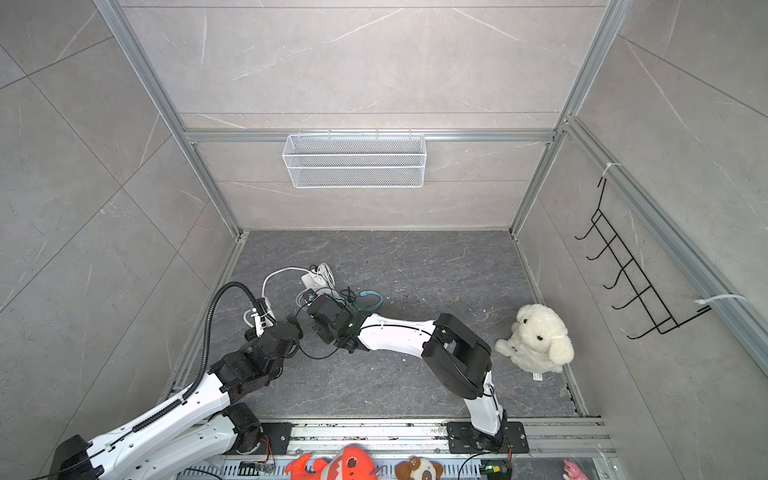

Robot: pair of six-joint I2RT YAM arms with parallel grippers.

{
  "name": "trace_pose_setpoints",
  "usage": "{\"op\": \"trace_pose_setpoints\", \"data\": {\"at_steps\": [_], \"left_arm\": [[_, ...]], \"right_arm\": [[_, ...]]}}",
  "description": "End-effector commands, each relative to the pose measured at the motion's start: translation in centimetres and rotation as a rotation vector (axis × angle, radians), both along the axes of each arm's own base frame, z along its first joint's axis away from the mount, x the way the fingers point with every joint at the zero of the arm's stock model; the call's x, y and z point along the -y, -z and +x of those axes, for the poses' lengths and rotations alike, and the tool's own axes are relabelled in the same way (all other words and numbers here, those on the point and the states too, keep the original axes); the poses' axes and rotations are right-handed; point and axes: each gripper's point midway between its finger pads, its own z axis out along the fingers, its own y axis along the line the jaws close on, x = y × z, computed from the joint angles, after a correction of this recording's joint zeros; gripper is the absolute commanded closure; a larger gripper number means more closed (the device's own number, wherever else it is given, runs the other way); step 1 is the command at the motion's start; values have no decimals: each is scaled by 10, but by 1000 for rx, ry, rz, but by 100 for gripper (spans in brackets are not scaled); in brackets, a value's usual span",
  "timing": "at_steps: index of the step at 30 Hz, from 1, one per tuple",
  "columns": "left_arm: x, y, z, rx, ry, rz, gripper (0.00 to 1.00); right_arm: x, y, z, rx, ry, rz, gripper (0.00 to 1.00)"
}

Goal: Insert the plug
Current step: 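Align the charger prongs over the socket beside the plugged teal charger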

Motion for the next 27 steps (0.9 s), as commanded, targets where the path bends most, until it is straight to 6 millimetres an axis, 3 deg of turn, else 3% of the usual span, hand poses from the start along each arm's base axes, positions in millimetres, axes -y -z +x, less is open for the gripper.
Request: {"op": "trace_pose_setpoints", "data": {"at_steps": [1,9,21,27], "left_arm": [[-7,-12,0,40,-32,-7,15],[-8,-9,-1,19,-38,0,15],[0,-3,7,-8,-28,17,15],[2,1,8,-9,-20,8,15]], "right_arm": [[2,-2,14,2,20,23,100],[22,4,27,-6,56,9,100],[39,4,14,-39,78,28,100],[41,1,19,-18,91,9,100]]}}
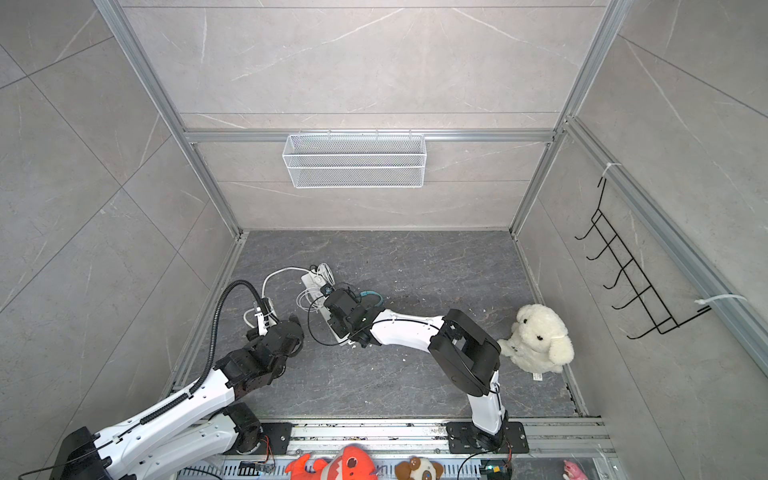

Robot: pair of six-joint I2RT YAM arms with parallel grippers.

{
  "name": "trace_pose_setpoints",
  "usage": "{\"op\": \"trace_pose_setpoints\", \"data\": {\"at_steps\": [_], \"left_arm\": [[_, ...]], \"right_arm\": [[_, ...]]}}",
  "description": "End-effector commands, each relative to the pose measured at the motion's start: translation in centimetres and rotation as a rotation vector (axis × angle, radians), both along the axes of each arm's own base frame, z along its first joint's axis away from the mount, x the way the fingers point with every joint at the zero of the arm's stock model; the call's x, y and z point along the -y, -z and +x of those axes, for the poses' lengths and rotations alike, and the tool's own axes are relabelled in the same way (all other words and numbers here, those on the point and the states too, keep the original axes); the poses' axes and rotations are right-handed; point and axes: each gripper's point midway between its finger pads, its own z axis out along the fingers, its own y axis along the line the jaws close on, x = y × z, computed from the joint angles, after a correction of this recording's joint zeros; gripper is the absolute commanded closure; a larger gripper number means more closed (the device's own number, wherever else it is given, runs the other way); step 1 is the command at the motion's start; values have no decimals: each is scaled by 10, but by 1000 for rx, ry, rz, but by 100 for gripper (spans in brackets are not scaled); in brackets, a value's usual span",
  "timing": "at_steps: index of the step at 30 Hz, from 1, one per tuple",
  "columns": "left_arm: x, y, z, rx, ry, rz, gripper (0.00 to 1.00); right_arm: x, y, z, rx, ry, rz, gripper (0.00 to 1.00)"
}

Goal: Insert the plug
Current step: 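Align the charger prongs over the socket beside the plugged teal charger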

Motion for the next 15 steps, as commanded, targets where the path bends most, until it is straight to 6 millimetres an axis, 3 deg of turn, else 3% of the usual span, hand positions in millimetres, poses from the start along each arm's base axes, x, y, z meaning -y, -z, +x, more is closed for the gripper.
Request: {"op": "trace_pose_setpoints", "data": {"at_steps": [1,15], "left_arm": [[2,-12,5,38,-12,-32,15],[-1,-11,2,47,-8,-42,15]], "right_arm": [[3,-13,3,18,24,3,100],[-11,-8,9,5,21,11,100]]}}
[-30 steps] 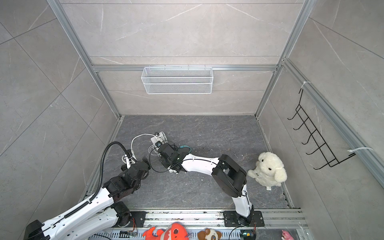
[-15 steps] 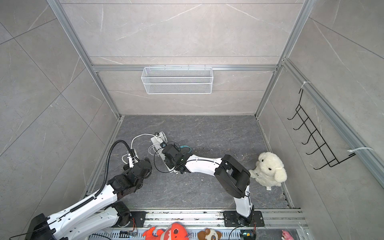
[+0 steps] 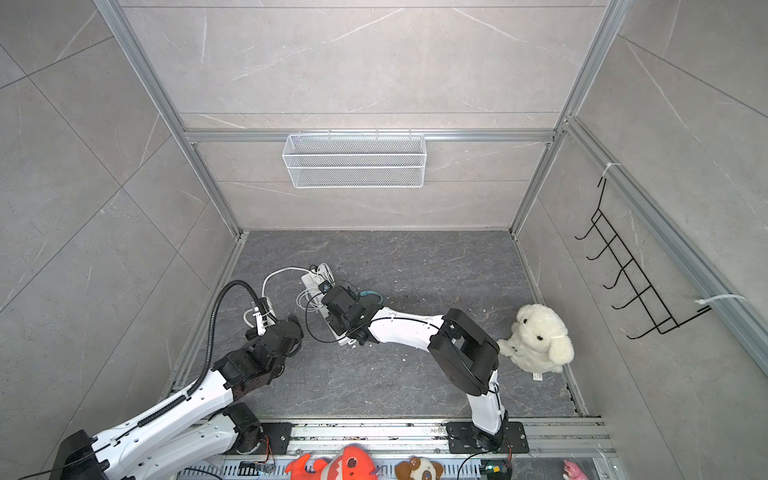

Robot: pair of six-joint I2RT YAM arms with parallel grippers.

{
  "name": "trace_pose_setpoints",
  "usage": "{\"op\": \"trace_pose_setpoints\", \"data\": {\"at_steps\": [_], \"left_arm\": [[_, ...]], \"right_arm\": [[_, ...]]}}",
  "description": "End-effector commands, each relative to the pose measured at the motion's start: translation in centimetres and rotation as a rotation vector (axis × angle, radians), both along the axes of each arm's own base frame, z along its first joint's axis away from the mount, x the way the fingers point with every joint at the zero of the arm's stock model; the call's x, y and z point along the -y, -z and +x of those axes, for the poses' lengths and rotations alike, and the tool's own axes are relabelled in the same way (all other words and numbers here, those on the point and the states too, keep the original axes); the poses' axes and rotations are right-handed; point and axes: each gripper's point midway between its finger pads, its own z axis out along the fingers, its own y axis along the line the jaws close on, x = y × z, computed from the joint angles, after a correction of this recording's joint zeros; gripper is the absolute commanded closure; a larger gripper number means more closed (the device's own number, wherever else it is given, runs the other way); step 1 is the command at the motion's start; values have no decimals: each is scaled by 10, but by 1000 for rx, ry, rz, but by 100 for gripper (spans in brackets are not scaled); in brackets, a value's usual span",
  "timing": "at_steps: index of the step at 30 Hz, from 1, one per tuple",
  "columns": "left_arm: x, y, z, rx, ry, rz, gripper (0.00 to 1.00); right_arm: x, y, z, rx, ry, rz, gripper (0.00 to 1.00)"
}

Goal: Insert the plug
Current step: 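Align the charger prongs over the socket beside the plugged teal charger, then push the teal charger down into the socket with the right gripper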

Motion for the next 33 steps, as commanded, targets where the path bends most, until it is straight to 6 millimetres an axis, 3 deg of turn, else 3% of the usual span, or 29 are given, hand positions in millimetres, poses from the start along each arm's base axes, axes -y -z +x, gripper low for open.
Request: {"op": "trace_pose_setpoints", "data": {"at_steps": [1,13,33], "left_arm": [[-1,-6,2,30,-6,-24,15],[-3,-3,-1,27,-5,-30,15],[-7,-4,-4,36,-6,-31,15]], "right_arm": [[-5,1,4,-3,16,8,100],[-6,19,1,-40,17,0,100],[-5,21,-5,-53,27,11,100]]}}
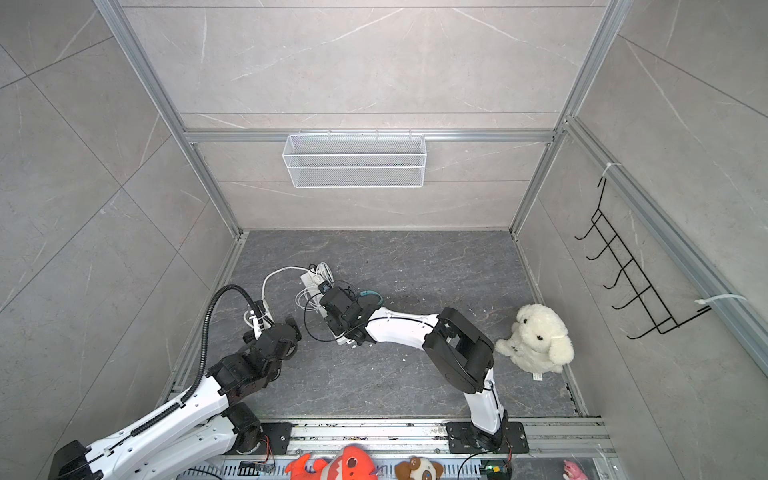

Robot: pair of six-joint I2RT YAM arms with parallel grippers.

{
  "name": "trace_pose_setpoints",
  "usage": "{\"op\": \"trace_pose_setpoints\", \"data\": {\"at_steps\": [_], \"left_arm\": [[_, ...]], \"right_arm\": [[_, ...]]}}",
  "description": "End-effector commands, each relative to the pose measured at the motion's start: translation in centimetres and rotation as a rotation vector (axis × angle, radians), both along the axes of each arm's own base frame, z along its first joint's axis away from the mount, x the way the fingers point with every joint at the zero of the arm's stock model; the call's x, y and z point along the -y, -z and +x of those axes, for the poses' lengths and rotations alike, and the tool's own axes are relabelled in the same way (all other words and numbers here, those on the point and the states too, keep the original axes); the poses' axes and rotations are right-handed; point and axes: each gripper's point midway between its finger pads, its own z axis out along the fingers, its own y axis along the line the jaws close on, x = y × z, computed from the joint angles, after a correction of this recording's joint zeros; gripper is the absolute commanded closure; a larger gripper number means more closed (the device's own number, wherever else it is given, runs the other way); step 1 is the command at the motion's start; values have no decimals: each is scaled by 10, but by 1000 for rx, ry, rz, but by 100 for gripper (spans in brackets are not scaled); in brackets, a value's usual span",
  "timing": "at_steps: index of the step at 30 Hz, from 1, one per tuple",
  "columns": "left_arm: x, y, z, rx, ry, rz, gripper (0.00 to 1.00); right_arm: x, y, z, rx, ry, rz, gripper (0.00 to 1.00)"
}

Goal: Insert the plug
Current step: 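Push the teal charger down into the socket with the right gripper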

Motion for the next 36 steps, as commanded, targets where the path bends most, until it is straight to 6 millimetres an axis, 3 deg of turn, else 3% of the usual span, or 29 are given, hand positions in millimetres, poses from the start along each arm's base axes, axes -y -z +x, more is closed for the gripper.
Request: {"op": "trace_pose_setpoints", "data": {"at_steps": [1,8,22,36], "left_arm": [[-3,-5,1,24,-14,-3,15],[-5,-5,-1,26,-15,-7,15],[-4,-5,-1,30,-12,-16,15],[-4,-8,0,42,-9,-8,15]], "right_arm": [[-1,9,-6,-22,-1,-1,100],[-2,1,-2,4,13,19,100],[0,16,-4,-31,35,9,100],[21,51,-14,-91,77,-63,100]]}}
